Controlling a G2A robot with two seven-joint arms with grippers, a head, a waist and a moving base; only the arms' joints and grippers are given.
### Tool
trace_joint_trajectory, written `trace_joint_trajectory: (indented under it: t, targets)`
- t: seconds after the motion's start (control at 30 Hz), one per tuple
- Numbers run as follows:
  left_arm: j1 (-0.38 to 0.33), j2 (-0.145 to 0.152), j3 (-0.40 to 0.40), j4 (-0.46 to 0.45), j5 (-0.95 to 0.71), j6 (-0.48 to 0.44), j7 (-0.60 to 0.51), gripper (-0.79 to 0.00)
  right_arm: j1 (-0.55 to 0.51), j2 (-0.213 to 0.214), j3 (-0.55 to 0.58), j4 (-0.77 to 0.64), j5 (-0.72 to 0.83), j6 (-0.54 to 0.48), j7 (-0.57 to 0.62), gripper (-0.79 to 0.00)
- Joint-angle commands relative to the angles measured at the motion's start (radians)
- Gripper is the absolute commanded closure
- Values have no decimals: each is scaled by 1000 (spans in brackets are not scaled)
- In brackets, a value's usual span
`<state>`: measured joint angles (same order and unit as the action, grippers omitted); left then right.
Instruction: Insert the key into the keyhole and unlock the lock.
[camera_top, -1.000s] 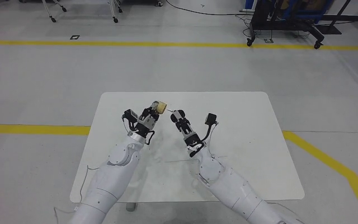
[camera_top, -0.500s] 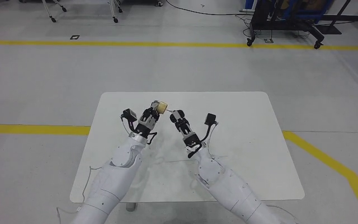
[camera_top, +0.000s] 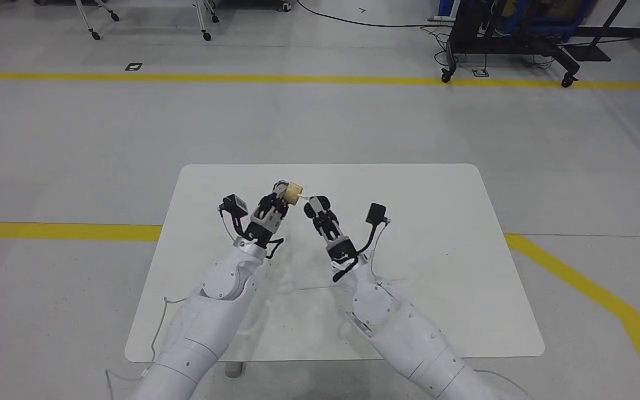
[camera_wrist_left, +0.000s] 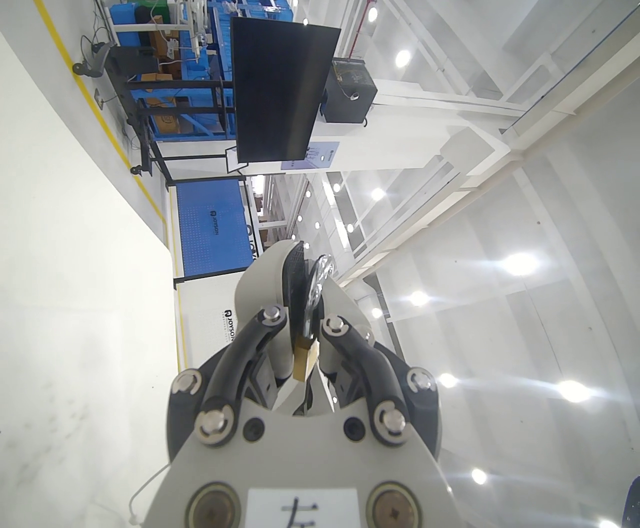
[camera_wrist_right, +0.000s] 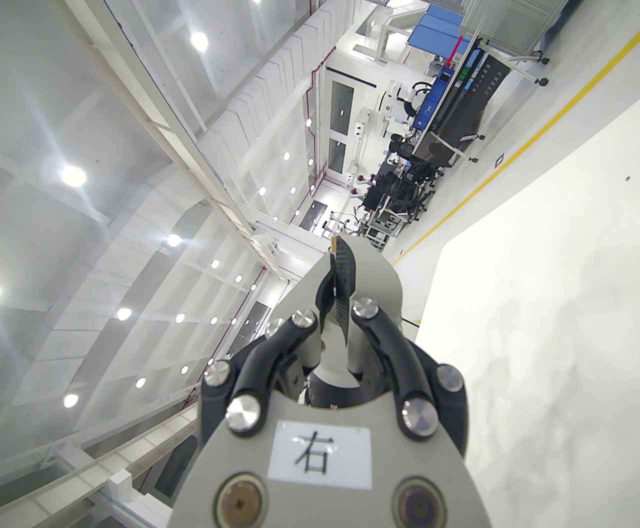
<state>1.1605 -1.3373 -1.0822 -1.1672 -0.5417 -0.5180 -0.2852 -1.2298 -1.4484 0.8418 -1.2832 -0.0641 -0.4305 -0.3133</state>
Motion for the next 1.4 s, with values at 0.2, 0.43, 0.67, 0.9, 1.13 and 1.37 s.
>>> trace_joint_trajectory:
  t: [0.2, 0.43, 0.67, 0.9, 1.13, 1.37]
  targets:
    - [0, -8, -3, 7, 7, -16, -4, 0, -11, -9, 15, -1, -10, 5, 8, 0]
    - [0, -13, -10, 11, 38, -22, 2, 0, -12, -18, 25, 4, -19, 17, 13, 0]
    - [4, -19, -13, 11, 66, -31, 21, 0, -11, -29, 25, 10, -54, 39, 6, 0]
    - [5, -24, -17, 14, 92, -36, 29, 0, -13, -37, 33, 14, -82, 42, 3, 0]
    - [7, -29, -20, 11, 122, -33, 41, 0, -17, -43, 37, 15, -173, 61, -35, 0]
    - [8, -33, -24, 12, 127, -15, 30, 0, -16, -51, 37, 27, -225, 79, -48, 0]
